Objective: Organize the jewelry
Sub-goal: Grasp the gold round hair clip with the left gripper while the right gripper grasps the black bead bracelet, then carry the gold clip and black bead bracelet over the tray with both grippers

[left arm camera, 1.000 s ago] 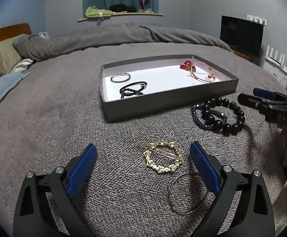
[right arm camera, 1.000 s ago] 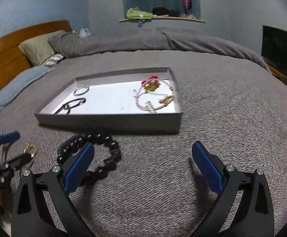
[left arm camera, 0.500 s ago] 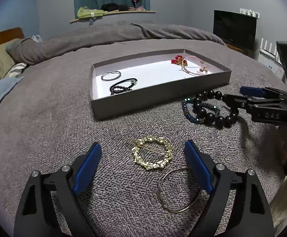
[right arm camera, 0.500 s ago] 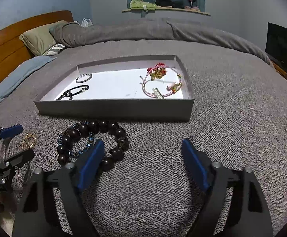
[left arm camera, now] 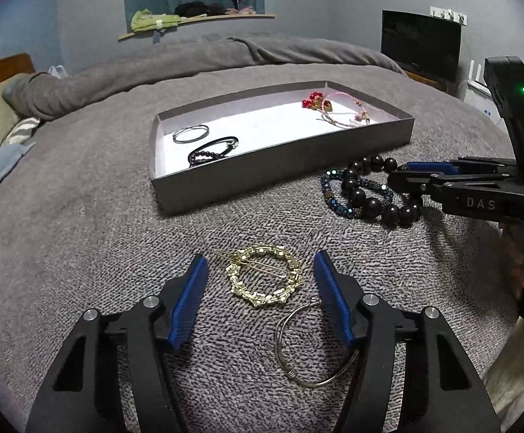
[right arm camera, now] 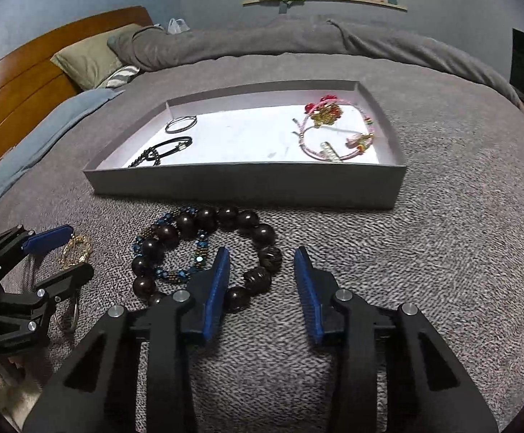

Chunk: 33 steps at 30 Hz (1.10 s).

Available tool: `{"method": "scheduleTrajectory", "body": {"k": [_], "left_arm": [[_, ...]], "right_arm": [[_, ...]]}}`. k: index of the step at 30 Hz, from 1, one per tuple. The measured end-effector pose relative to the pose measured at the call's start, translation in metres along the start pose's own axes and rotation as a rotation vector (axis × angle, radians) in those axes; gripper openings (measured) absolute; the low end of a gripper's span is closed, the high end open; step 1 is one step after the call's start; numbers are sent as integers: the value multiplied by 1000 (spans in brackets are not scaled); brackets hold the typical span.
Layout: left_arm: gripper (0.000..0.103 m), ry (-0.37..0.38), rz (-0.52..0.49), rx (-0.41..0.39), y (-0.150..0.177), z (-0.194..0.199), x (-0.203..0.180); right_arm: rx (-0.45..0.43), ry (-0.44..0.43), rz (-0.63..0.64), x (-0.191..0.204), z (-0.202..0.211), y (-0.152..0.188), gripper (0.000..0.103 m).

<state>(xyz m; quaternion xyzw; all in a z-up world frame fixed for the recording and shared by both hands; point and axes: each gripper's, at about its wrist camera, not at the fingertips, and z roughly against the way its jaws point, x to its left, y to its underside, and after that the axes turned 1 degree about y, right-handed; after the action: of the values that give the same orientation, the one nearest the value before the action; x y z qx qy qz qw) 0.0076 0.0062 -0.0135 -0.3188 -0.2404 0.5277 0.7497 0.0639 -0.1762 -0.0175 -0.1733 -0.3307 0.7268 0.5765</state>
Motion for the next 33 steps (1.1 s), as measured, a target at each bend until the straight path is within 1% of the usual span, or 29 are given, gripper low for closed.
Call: {"method": "scheduleTrajectory", "body": {"k": [1, 3, 4, 5, 6, 9, 13, 17, 20, 27, 33], "left_arm": [[61, 2, 1, 1, 0, 0, 0], [59, 6, 4, 3, 0, -1, 1], [57, 7, 4, 4, -1, -1, 1], [53, 6, 4, 5, -1, -1, 1], [47, 10, 6, 7, -1, -1, 2], [43, 17, 10, 8, -1, -2, 2], [43, 18, 10, 2, -1, -1, 2], [43, 22, 12, -16, -1, 3, 2], [43, 21, 13, -30, -2, 6, 2], [43, 16, 13, -63, -7, 12, 4], [43, 23, 26, -95, -18, 21, 9]], "right_arm": [[3, -8, 0, 0, 0, 0, 30], [7, -30, -11, -2, -1, -1, 27], [6, -33, -14, -3, -1, -1, 23], [2, -37, -17, -4, -1, -1, 17], [-2, -43, -21, -4, 0, -1, 15], [-19, -56, -29, -5, 4, -2, 15], [-56, -89, -34, -5, 11, -3, 15], [-114, -98, -20, -3, 23, -6, 15], [-150, -99, 8, 1, 33, -8, 15], [-197, -87, 37, 6, 51, -17, 15], [-228, -81, 62, 8, 66, -31, 15]]}}
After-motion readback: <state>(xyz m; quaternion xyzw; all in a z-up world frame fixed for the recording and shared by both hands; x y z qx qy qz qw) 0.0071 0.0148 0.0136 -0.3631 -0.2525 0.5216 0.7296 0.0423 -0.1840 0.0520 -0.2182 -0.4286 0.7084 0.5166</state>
